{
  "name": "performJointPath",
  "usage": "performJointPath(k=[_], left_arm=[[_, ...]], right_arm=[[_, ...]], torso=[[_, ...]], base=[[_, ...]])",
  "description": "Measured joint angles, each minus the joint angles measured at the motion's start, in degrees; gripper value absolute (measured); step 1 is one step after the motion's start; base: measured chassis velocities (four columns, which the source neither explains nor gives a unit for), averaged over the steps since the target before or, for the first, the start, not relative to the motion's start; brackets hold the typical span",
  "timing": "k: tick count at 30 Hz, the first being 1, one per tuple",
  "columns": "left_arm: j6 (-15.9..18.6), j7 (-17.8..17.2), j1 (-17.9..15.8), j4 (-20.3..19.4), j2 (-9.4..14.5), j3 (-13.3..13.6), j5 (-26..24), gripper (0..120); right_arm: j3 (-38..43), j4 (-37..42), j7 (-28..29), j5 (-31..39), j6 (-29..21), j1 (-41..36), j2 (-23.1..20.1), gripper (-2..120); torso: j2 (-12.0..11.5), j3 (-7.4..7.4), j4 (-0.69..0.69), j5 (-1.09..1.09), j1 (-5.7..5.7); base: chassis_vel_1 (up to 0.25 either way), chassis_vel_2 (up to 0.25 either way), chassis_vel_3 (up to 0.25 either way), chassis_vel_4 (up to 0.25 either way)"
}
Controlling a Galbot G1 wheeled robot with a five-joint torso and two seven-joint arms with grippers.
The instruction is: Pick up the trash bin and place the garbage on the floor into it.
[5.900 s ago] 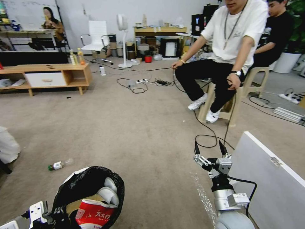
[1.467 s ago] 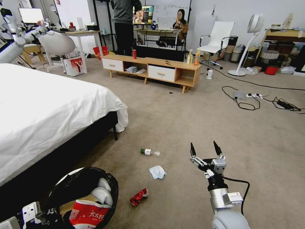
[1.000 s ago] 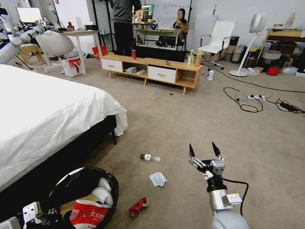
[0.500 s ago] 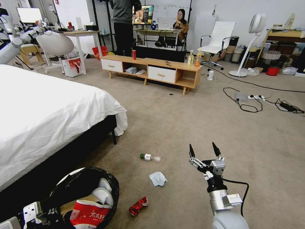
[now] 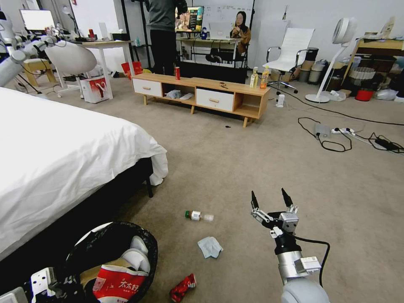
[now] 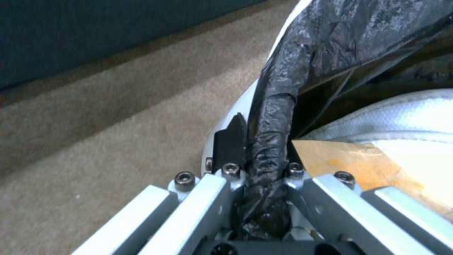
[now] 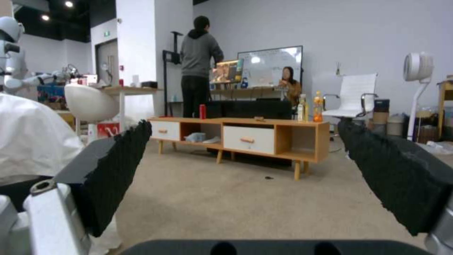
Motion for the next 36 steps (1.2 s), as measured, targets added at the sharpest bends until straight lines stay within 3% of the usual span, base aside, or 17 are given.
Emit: performJointPath(k=[16, 24, 26, 29, 32, 33, 36], left_arm=[[0.0, 0.0, -0.1, 0.1, 0.1, 0.0, 0.0, 1], [0.0, 0.0, -0.1, 0.1, 0.1, 0.0, 0.0, 1], [0.0, 0.0, 0.0, 0.1, 0.2, 0.0, 0.0, 1], [0.0, 0.1, 0.0, 0.1, 0.2, 0.0, 0.0, 1], [0.0, 0.1, 0.2, -0.1, 0.3, 0.0, 0.1, 1], [0.0, 0.1, 0.2, -0.1, 0.3, 0.0, 0.1, 1], [0.0, 0.1, 0.1, -0.1, 0.3, 0.2, 0.3, 1]], right_arm=[[-0.9, -0.5, -0.5, 0.7, 0.6, 0.7, -0.4, 100], [-2.2, -0.2, 0.7, 3.1, -2.9, 2.7, -2.2, 100], [-4.1, 0.4, 2.9, 8.2, -7.3, 5.2, -4.2, 100], [-4.8, 0.8, 3.8, 10.8, -9.7, 6.6, -5.1, 100], [-7.6, 1.4, 7.6, 18.6, -18.1, 11.7, -7.5, 100], [-7.6, 1.4, 7.6, 18.6, -18.1, 11.7, -7.5, 100], [-10.7, 1.5, 12.6, 31.2, -29.3, 17.1, -9.1, 100]], torso=[[0.0, -0.01, 0.01, 0.0, 0.0], [0.0, -0.01, 0.01, 0.0, 0.0], [0.0, 0.0, 0.01, 0.0, -0.01], [0.0, -0.01, 0.01, 0.0, 0.0], [0.0, 0.0, 0.01, 0.0, 0.0], [0.0, 0.0, 0.01, 0.0, 0.0], [0.0, 0.0, 0.02, -0.01, 0.0]], base=[[-0.015, 0.025, 0.02, -0.018], [0.0, 0.0, 0.0, 0.0], [0.0, 0.0, 0.0, 0.0], [0.0, 0.0, 0.0, 0.0], [0.0, 0.0, 0.0, 0.0], [0.0, 0.0, 0.0, 0.0], [0.0, 0.0, 0.0, 0.0]])
